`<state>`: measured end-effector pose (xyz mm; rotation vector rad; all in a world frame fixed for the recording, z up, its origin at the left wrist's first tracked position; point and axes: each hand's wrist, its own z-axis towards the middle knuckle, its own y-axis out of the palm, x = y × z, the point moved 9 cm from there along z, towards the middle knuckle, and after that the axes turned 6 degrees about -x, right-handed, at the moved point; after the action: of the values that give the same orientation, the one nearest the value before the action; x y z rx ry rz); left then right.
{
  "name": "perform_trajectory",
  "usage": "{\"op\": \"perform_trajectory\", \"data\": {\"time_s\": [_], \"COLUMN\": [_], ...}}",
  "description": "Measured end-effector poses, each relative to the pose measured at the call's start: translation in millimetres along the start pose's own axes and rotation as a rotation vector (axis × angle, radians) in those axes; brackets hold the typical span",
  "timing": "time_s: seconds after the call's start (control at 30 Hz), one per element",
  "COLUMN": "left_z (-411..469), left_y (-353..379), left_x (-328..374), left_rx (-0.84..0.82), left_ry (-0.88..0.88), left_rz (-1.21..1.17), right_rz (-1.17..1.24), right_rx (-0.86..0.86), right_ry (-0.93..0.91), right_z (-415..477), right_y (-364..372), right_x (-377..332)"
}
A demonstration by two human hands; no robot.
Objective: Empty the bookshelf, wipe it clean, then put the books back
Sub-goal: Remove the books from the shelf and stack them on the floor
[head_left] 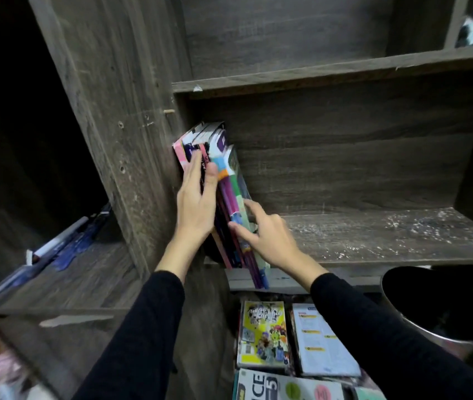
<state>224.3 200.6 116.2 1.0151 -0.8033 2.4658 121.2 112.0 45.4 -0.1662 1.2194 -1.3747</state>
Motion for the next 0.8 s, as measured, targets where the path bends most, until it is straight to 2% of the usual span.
{"op": "perform_trajectory", "data": {"time_s": [0.07, 0.13, 0.2, 0.27, 0.37, 0.43, 0.5, 0.53, 0.6, 0.7, 0.77, 0.8], "left_z": [-23, -38, -41, -41, -39, -39, -43, -46, -55, -71, -81, -87], "left_y": [12, 24, 31, 35, 37, 38, 36, 34, 30, 23, 19, 18], "left_x": [-21, -31, -29, -27, -31, -30, -34, -35, -38, -44, -53, -57], "left_rx": [0.013, 0.020, 0.050, 0.115, 0.207, 0.232, 0.259, 0.271, 0.293, 0.315, 0.307, 0.282], "left_ry": [-0.128, -0.196, -0.203, -0.231, -0.302, -0.284, -0.282, -0.286, -0.288, -0.255, -0.243, -0.246], "left_rz": [-0.144, -0.192, -0.127, -0.031, 0.089, 0.113, 0.080, 0.060, 0.011, -0.056, -0.113, -0.160], "right_rz": [0.228, 0.620, 0.927, 1.126, 1.220, 1.160, 1.054, 1.057, 1.146, 1.445, 1.668, 1.706], "right_rx": [-0.052, -0.088, -0.107, -0.082, 0.060, 0.202, 0.244, 0.197, -0.005, -0.212, -0.258, -0.252], "right_ry": [0.095, 0.236, 0.367, 0.426, 0.496, 0.616, 0.779, 0.855, 0.913, 0.796, 0.709, 0.700], "right_z": [-5, -11, -18, -21, -22, -33, -54, -64, -74, -68, -61, -62], "right_y": [6, 17, 31, 41, 53, 61, 75, 87, 114, 136, 140, 141], "right_x": [14, 32, 48, 60, 83, 106, 131, 138, 138, 117, 103, 101]}}
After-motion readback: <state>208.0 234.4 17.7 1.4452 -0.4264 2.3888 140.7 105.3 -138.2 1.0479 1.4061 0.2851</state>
